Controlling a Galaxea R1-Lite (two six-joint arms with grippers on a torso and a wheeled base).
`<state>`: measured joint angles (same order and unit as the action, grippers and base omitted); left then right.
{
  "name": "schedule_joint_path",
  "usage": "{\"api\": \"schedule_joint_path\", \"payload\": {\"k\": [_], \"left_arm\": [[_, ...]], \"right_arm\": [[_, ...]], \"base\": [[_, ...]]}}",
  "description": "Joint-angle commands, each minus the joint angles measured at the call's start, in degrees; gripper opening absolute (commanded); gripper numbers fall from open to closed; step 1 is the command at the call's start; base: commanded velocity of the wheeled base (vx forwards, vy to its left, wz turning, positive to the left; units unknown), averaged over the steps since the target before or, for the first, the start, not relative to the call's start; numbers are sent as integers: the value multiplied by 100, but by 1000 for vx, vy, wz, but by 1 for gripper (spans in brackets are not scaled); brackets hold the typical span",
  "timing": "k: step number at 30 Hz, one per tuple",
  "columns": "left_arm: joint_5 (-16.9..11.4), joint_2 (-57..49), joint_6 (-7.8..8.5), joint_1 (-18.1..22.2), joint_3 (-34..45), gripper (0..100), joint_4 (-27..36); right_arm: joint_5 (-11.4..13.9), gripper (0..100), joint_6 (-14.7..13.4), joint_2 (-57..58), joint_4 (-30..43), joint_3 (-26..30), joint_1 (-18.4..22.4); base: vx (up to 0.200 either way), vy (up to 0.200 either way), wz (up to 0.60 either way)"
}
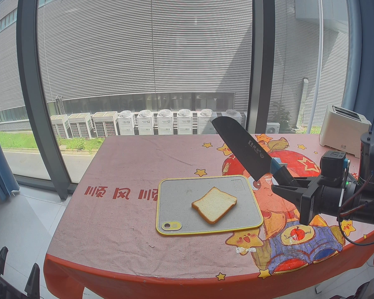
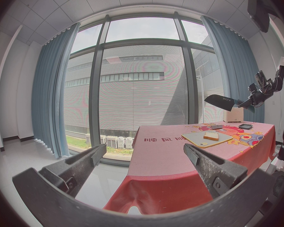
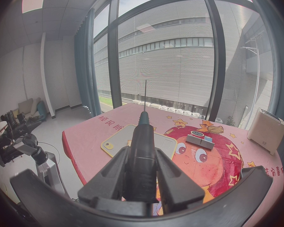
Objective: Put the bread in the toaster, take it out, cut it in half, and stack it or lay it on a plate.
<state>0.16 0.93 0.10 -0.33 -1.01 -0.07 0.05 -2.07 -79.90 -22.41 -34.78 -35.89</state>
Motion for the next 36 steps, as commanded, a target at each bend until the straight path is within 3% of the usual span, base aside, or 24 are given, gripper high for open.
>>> {"api": "schedule_joint_path", "payload": {"k": [1,14,36], "left_arm": [[2,-93,-1,-2,101,100,-1],[2,-93,-1,-2,101,100,-1],[2,-93,25,7,101,100,-19]], "right_arm": [[4,0,14,-8,-1,15,-15],[-14,0,5,-237,-1,164,-313],[-102,0,14,-158,-18,288,-357]], "base": [[0,0,0],[0,0,0],[0,0,0]]}}
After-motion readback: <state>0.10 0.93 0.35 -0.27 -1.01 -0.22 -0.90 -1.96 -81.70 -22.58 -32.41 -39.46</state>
